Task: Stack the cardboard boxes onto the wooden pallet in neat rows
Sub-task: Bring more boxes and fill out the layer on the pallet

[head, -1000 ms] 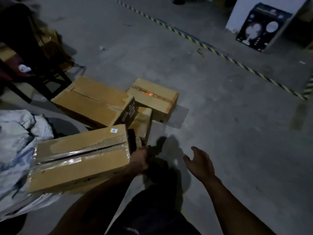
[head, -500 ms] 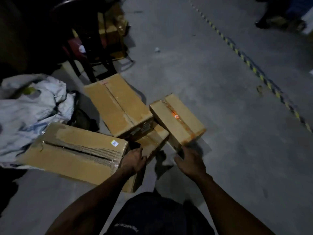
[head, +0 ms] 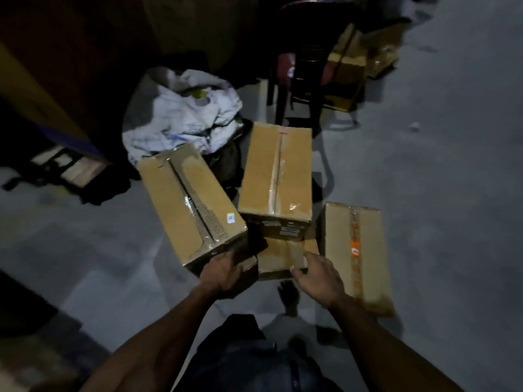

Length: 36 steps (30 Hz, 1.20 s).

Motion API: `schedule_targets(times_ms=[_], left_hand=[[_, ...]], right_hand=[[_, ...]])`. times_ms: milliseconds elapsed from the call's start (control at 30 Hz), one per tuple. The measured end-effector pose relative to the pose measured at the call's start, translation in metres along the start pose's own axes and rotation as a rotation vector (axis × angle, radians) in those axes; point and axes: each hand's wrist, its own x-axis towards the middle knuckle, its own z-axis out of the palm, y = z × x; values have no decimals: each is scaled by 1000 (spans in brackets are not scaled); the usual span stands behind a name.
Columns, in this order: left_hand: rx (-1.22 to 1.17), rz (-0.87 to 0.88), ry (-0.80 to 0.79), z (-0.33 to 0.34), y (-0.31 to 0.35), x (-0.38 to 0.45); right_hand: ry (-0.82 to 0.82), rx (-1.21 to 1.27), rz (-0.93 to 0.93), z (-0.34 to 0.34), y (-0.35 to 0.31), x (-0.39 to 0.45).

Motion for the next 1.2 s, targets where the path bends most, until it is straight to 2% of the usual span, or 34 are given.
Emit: schedule_targets(times_ms=[133, 300, 533, 667, 933, 1067, 1200], left_hand=[[-96, -112, 94, -15, -1, -13], [-149, -199, 177, -30, -22, -3], [-275, -328, 204, -50, -50, 15], [-438, -476, 236, -59, -64, 45], [-859, -883, 425, -71, -109, 134], [-1124, -990, 544, -71, -148, 177], [-1224, -1078, 584, -54, -190, 217]], right_hand=[[-82, -91, -96, -1, -22, 24], [-79, -184, -190, 12, -70, 60], [-122, -248, -256, 18, -130, 104], [-169, -237, -321, 22, -162, 152], [-260, -172, -310, 51, -211, 284], [-248, -137, -276, 76, -228, 345], [-249, 5, -195, 107, -239, 398]])
